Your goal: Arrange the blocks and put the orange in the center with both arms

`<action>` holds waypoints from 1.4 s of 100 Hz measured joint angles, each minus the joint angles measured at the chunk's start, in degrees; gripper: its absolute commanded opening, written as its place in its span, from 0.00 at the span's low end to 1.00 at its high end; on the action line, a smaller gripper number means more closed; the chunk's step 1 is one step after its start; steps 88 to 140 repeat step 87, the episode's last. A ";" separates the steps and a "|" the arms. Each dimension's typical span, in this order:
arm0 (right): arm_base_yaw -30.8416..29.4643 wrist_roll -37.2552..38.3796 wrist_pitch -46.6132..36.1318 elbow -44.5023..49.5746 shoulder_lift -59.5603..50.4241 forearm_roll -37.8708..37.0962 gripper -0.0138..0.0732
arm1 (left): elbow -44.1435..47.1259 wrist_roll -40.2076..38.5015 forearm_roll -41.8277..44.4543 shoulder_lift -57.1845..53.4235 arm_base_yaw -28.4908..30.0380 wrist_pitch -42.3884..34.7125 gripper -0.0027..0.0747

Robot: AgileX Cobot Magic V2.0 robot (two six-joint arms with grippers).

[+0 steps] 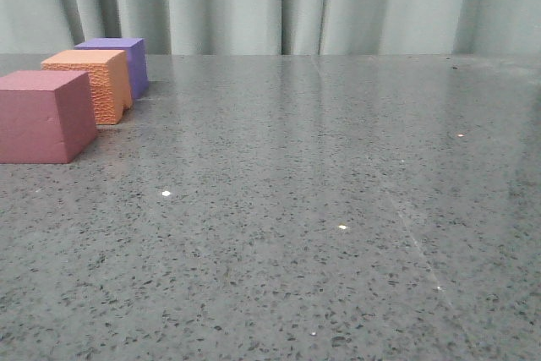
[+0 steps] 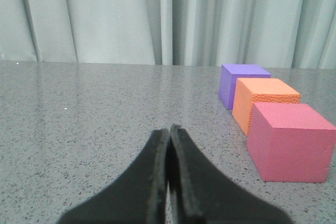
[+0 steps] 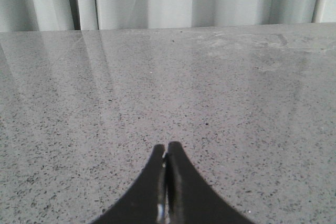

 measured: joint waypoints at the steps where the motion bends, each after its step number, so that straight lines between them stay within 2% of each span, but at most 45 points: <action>1: 0.00 0.00 0.00 0.00 0.00 0.00 0.08 | 0.00 0.00 0.15 0.00 -0.01 0.00 0.01; 140: 0.00 0.00 0.00 0.00 0.00 0.00 0.08 | 0.00 0.22 1.75 -0.23 -1.20 -0.31 0.01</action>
